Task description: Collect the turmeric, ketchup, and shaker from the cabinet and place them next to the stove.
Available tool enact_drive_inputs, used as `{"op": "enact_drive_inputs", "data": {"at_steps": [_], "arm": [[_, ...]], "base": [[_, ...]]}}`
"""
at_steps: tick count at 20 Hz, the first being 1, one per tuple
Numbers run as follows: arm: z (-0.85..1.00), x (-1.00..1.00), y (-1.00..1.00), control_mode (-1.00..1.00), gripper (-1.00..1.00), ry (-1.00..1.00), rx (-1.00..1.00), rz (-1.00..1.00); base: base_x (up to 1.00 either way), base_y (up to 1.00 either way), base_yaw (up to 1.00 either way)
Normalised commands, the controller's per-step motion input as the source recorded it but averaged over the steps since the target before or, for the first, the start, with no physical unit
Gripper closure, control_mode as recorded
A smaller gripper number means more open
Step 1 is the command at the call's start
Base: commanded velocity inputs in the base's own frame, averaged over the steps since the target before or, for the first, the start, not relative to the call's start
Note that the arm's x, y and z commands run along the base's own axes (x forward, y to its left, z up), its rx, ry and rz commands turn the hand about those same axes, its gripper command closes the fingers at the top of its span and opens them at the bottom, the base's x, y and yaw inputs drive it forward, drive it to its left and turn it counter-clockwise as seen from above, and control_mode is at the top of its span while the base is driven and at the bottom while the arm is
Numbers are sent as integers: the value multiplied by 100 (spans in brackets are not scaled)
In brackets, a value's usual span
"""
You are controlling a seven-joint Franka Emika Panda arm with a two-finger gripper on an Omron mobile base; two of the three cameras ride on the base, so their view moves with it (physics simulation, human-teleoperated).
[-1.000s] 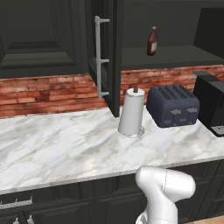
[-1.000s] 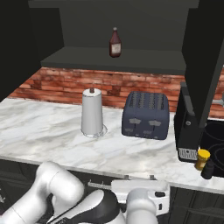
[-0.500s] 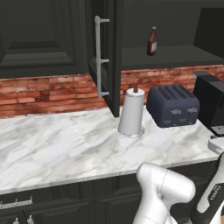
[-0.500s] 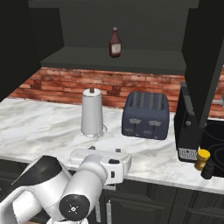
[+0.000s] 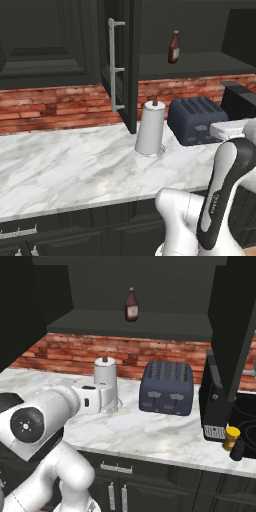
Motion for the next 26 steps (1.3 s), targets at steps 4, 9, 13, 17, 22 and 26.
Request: {"op": "enact_drive_inputs", "data": {"at_steps": [4, 9, 13, 17, 22, 26], "arm": [[87, 34, 66, -100, -100, 0, 2, -4], [88, 45, 30, -100, -100, 0, 5, -2], [87, 43, 4, -100, -100, 0, 8, 1], [38, 48, 0, -100, -100, 0, 10, 5], [-7, 37, 0, -100, -100, 1, 3, 3], [-6, 5, 2, -100, -100, 1, -1, 0]], "base": [[0, 0, 0], [0, 0, 0], [0, 0, 0], [0, 0, 0], [0, 0, 0], [0, 0, 0]]}}
